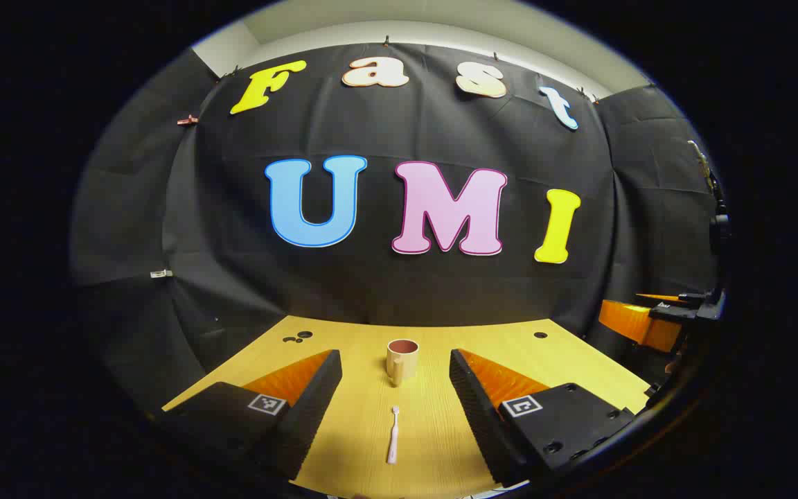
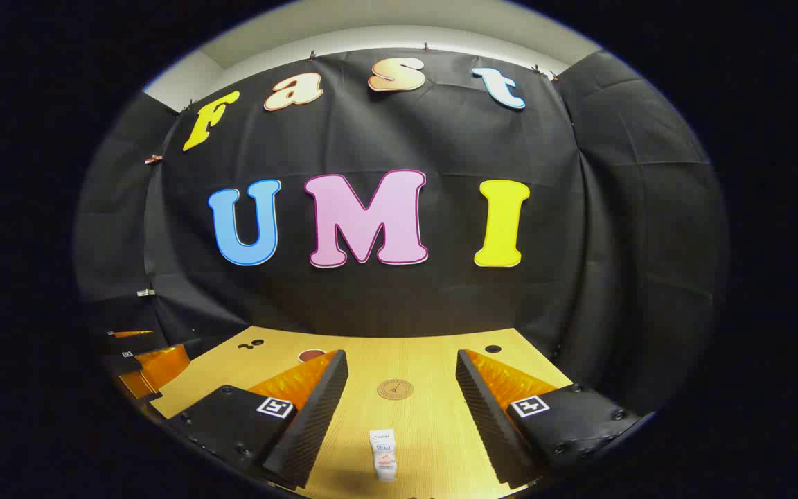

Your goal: Put the toothbrush and toothpaste on the desktop into the cup, then pick up the cup and place it on the coaster on the desktop.

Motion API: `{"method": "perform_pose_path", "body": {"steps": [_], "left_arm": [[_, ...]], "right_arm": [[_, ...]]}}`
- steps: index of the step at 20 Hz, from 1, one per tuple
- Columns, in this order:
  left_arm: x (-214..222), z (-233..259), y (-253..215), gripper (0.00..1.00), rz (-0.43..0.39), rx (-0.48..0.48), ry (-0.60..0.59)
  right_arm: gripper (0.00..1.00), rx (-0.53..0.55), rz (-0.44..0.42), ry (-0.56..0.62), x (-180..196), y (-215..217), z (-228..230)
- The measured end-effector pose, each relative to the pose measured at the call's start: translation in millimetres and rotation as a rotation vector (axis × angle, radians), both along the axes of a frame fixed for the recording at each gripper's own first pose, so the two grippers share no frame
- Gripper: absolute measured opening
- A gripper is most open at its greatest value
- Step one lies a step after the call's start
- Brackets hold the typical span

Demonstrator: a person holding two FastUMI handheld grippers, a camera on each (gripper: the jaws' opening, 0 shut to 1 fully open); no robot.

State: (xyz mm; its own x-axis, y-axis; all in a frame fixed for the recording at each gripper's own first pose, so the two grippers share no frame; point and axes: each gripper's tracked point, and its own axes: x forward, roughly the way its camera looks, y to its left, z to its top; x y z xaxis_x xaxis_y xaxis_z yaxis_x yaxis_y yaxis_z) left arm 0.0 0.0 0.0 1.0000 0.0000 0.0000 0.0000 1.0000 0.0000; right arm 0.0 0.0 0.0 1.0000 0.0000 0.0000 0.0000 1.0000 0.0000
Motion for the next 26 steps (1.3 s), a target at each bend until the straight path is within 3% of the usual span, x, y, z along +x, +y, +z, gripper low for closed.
{"method": "perform_pose_path", "body": {"steps": [14,26], "left_arm": [[10,-10,-5,0.97,0.011,0.013,0.033],[15,-26,17,0.98,0.105,-0.008,0.080]], "right_arm": [[0.96,-0.010,0.034,0.103,16,4,-28],[0.96,-0.014,0.130,0.273,44,27,-85]]}}
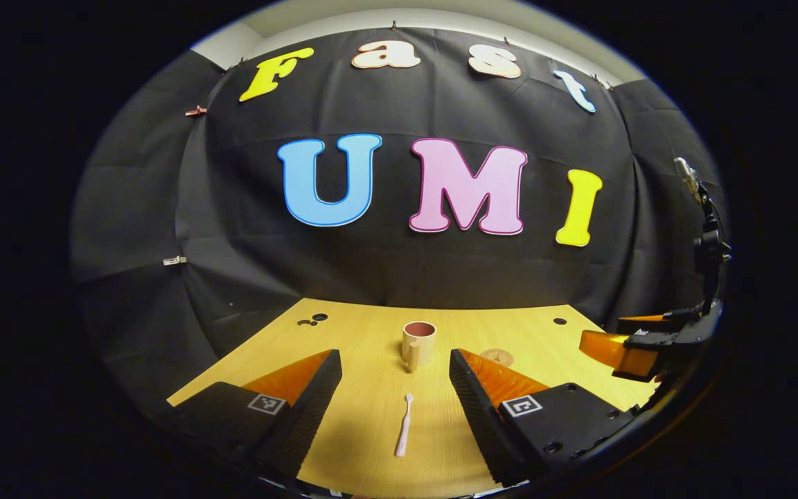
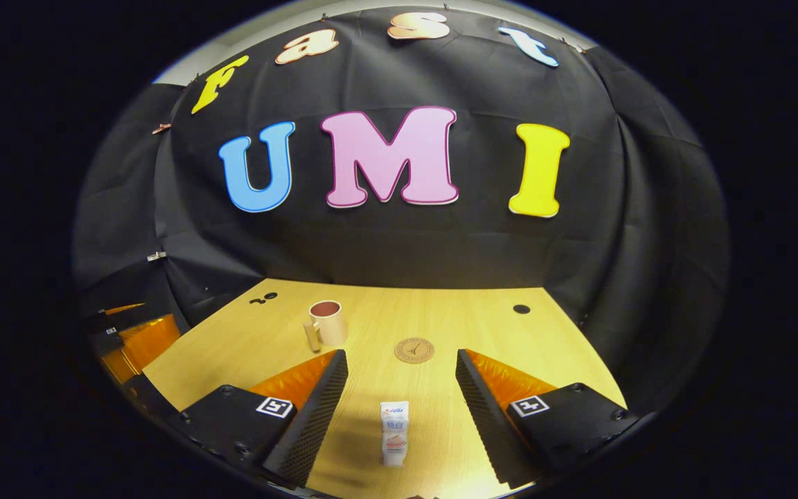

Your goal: Put the toothbrush and toothpaste on the desktop into the cup, then pick up the cup and place it on the coaster on the desktop.

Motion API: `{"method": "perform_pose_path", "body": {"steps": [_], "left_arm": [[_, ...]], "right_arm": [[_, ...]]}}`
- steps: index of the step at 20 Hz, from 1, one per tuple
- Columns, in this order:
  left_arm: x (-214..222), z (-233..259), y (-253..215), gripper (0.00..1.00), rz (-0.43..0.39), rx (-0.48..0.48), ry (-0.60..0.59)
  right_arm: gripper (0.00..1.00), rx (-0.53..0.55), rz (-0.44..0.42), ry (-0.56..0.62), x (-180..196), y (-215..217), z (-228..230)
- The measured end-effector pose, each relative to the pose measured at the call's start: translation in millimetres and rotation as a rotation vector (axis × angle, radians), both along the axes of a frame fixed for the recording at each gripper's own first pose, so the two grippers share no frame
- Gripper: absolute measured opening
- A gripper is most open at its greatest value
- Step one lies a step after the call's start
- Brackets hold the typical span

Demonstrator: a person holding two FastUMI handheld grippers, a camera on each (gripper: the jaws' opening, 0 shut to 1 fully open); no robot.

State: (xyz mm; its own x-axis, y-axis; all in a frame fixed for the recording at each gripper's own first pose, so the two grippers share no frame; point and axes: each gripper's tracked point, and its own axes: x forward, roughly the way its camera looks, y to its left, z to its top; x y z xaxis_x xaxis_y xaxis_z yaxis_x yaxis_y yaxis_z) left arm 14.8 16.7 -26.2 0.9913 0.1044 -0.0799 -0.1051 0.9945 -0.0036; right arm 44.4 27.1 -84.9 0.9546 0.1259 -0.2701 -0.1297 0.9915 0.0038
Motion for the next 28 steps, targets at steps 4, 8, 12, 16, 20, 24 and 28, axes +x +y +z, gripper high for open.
{"method": "perform_pose_path", "body": {"steps": [4,8,12,16,20,24,28], "left_arm": [[0,-6,9,0.98,0.054,-0.037,0.017],[-3,-19,20,0.97,0.117,-0.044,0.058],[-7,-36,20,0.98,0.158,-0.047,0.108],[-14,-54,13,0.98,0.171,-0.051,0.164],[-19,-69,13,0.98,0.198,-0.034,0.215],[-23,-80,9,0.98,0.202,-0.034,0.257],[-25,-88,2,0.98,0.200,-0.025,0.283]], "right_arm": [[0.96,-0.020,0.032,0.079,14,5,-30],[0.97,-0.043,0.063,0.172,28,10,-67],[0.97,-0.051,0.079,0.289,32,11,-107],[0.98,-0.067,0.075,0.430,29,10,-151],[0.98,-0.092,0.083,0.521,29,12,-185],[0.98,-0.115,0.071,0.590,29,7,-208],[0.98,-0.112,0.057,0.654,28,4,-225]]}}
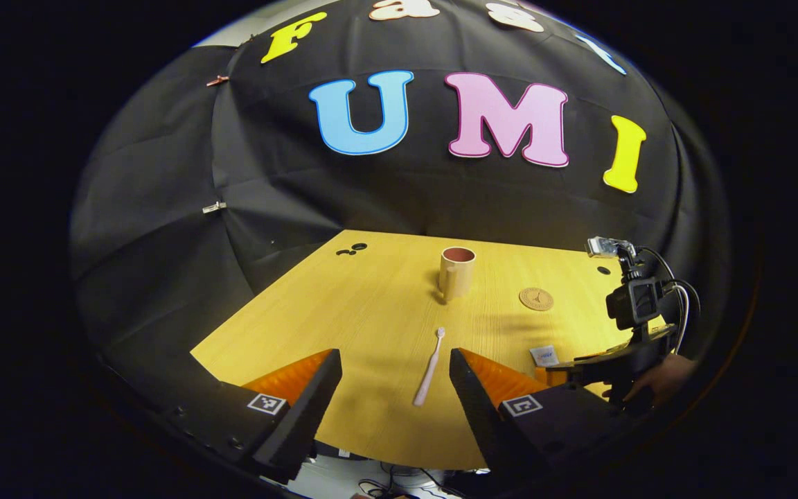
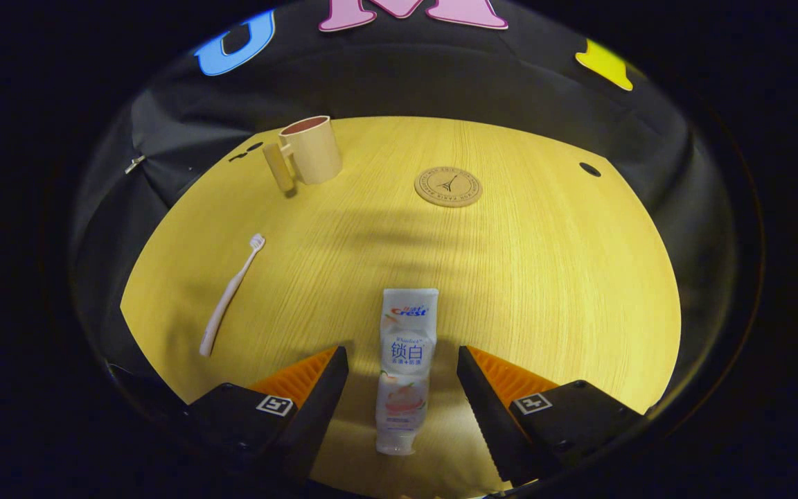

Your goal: Put the toothbrush and toothpaste on the desktop into the cup, then pick up the cup and place it on the coaster on the desktop.

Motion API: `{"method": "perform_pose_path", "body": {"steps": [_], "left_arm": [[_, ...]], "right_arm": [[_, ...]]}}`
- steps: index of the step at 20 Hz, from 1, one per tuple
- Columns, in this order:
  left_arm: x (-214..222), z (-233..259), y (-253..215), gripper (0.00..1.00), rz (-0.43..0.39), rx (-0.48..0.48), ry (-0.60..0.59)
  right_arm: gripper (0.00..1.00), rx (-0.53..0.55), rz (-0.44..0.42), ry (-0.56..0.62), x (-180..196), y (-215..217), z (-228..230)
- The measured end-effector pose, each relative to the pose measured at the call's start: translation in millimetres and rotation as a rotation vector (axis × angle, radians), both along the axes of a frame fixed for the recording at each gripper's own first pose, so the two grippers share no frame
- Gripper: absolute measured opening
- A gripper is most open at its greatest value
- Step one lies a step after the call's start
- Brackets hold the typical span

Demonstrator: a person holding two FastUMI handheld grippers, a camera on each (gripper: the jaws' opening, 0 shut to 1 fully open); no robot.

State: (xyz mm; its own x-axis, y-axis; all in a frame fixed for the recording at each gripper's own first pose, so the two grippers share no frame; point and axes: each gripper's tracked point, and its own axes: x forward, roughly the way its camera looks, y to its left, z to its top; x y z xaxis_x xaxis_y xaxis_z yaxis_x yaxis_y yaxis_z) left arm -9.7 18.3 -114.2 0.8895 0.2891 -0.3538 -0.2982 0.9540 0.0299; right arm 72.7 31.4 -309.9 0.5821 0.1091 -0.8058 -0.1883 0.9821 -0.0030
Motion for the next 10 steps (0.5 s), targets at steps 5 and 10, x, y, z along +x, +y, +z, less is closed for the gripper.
{"method": "perform_pose_path", "body": {"steps": [5,10], "left_arm": [[-4,-6,1,0.96,0.032,-0.011,0.021],[-5,-13,-14,0.96,0.018,0.010,0.043]], "right_arm": [[0.98,0.022,-0.020,0.057,-6,0,-13],[0.98,-0.005,-0.023,0.048,1,-5,-17]]}}
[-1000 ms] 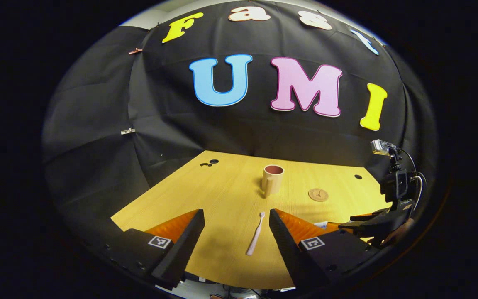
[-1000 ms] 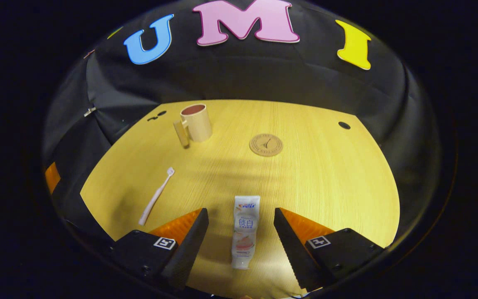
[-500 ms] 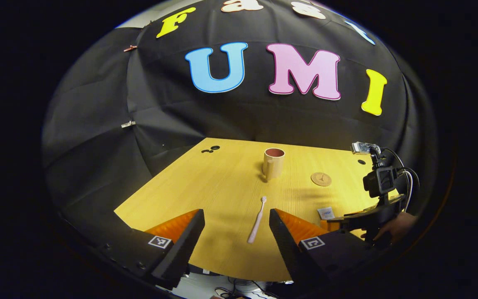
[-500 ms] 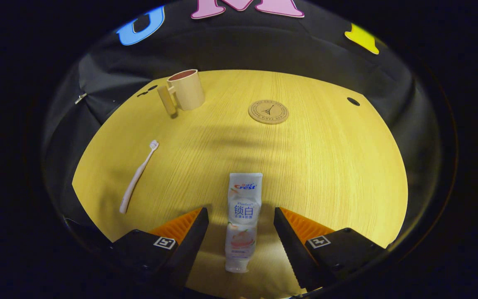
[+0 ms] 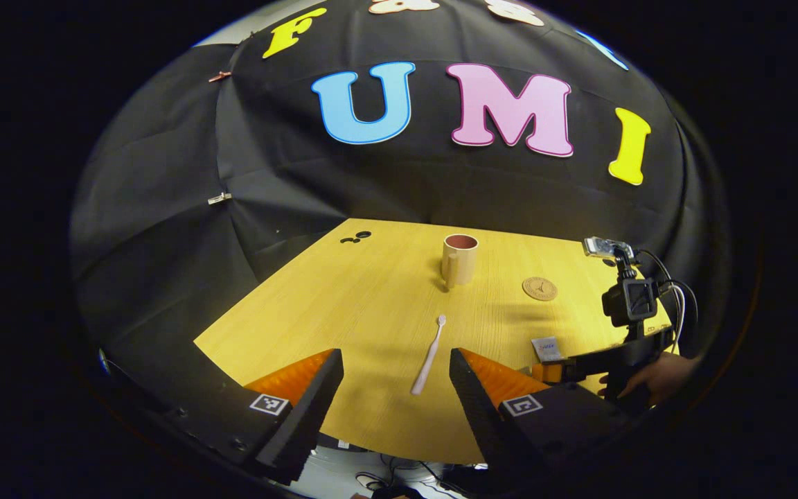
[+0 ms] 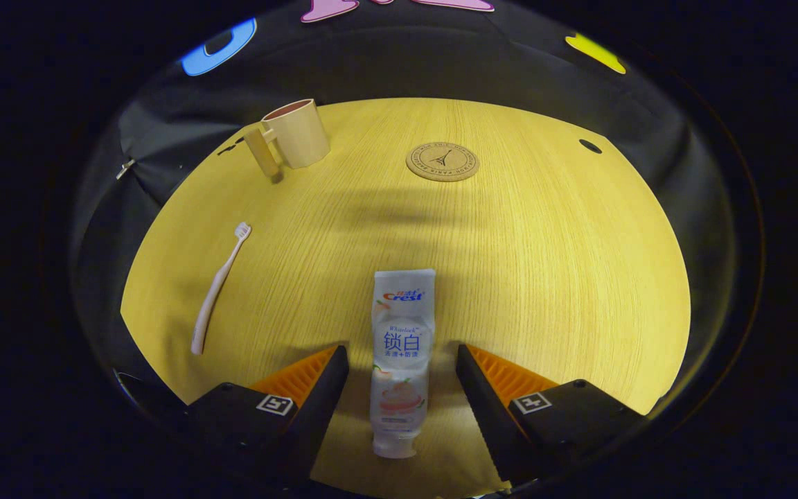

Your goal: Put the toothbrush and toothpaste on the desktop into the cup, then pick up the cup and place it on the coaster on the desktop.

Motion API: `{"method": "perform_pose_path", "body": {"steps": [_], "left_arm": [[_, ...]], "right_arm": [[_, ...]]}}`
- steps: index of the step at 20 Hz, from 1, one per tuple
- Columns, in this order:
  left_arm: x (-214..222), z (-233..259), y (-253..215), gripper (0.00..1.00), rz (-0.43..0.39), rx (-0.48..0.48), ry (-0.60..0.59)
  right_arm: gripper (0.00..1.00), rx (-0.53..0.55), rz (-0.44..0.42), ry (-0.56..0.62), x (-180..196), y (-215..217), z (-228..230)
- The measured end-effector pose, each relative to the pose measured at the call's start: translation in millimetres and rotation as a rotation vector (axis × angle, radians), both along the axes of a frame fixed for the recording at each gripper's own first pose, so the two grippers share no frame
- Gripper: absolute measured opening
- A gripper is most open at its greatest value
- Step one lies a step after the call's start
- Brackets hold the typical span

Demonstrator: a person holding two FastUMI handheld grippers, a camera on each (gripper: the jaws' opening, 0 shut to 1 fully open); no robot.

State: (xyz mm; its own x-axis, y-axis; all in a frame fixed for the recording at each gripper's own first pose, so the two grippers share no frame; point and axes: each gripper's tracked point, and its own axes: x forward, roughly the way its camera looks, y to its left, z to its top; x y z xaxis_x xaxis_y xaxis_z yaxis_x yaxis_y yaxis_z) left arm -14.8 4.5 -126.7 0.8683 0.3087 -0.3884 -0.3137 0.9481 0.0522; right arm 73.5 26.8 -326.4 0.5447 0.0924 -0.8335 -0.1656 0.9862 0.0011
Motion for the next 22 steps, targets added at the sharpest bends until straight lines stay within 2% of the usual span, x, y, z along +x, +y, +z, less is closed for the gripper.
{"method": "perform_pose_path", "body": {"steps": [2,3,4,6,8,9,14,16,18,22], "left_arm": [[0,2,-3,0.96,-0.030,0.019,0.000],[3,4,-2,0.96,-0.043,0.020,-0.006],[5,3,1,0.99,-0.053,0.011,-0.006],[8,1,4,0.99,-0.068,-0.018,-0.007],[11,4,10,0.99,-0.082,-0.030,-0.021],[10,5,14,0.99,-0.088,-0.029,-0.027],[0,-4,40,0.99,-0.085,-0.058,-0.031],[-7,-10,53,0.99,-0.063,-0.065,-0.021],[-10,-12,61,0.99,-0.051,-0.076,-0.018],[-5,-19,61,0.98,-0.059,-0.100,0.001]], "right_arm": [[0.94,-0.055,0.013,0.002,0,-4,-2],[0.88,-0.058,0.013,-0.001,1,-1,-2],[0.87,-0.060,0.005,0.004,1,2,-3],[0.78,-0.057,-0.035,0.013,4,2,-3],[0.58,-0.064,-0.075,0.029,3,2,3],[0.53,-0.073,-0.079,0.044,5,4,-4],[0.52,-0.079,-0.088,0.140,7,5,-6],[0.45,-0.087,-0.079,0.135,6,5,-2],[0.34,-0.100,-0.075,0.135,3,5,-3],[0.33,-0.089,-0.065,0.139,0,4,1]]}}
